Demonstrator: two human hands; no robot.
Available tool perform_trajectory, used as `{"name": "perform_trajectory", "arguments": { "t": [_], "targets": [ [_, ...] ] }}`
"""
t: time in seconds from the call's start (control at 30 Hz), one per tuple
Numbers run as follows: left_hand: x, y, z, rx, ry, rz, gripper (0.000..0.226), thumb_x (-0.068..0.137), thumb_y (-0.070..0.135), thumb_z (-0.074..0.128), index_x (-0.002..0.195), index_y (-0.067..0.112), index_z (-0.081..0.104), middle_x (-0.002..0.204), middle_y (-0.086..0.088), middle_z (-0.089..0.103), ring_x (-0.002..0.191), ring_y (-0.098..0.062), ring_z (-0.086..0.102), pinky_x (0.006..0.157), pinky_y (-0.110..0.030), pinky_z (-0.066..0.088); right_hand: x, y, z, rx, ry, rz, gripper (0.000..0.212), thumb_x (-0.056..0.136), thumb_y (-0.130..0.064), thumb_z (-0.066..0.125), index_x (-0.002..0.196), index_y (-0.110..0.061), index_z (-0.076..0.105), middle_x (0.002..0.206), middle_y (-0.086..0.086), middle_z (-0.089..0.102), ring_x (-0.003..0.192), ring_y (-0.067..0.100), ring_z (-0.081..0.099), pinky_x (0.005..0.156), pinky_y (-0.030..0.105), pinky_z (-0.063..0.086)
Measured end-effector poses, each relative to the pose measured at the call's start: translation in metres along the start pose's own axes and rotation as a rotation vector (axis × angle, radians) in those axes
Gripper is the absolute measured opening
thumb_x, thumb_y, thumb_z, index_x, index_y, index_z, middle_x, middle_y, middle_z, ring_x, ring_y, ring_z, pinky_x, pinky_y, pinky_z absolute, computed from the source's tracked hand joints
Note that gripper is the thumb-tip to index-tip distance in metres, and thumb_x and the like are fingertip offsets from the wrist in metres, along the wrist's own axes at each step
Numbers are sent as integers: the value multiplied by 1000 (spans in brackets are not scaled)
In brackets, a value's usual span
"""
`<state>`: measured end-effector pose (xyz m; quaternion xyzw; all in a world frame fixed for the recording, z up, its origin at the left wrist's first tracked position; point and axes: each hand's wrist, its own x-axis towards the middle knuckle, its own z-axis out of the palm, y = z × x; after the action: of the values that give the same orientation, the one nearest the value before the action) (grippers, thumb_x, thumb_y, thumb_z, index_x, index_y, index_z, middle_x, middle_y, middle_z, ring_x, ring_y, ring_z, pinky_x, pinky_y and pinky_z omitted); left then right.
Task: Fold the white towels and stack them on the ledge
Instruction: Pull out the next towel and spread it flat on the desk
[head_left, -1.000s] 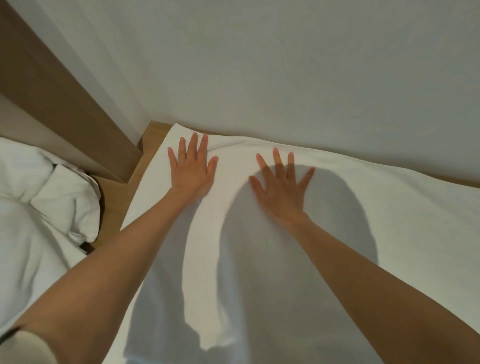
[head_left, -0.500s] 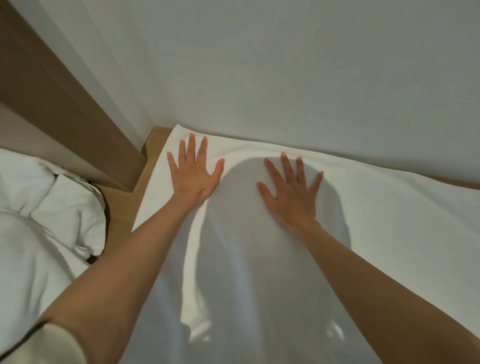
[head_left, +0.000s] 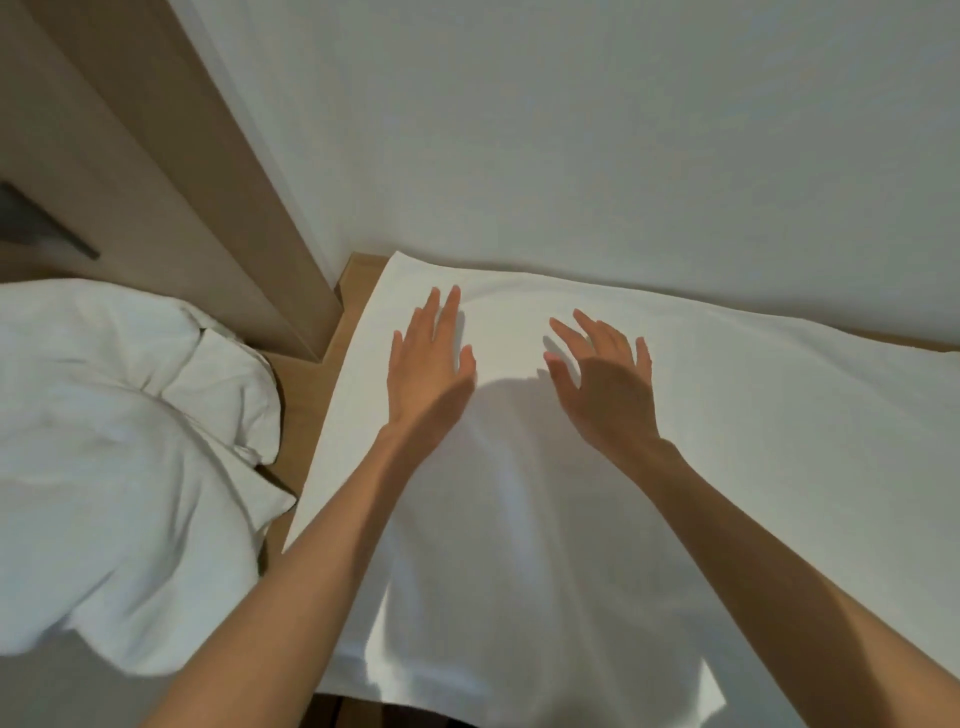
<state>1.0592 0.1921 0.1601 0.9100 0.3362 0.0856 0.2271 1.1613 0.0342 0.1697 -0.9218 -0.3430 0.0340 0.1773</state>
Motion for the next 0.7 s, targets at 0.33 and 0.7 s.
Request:
{"name": "perform_trajectory", "arguments": {
  "t": [0.33,0.7],
  "targets": [
    [-155,-8,21,184,-79,-152,59,100,44,24,152,32,-2,161,-3,-7,147,-27,-7,114,-46,-10,-107,-12,12,32,-144,-36,46,101,-31,35,148,-29,32,156,-2,27,144,16,22,117,45,8],
    [-221,-47,45,262,-52,-354,59,87,70,-3,142,53,-14,159,6,-15,145,-26,-19,106,-59,-21,-193,17,50,-143,-341,-74,56,94,-61,6,136,-48,-27,159,-7,-15,146,18,-17,111,62,-13]
  ]
}}
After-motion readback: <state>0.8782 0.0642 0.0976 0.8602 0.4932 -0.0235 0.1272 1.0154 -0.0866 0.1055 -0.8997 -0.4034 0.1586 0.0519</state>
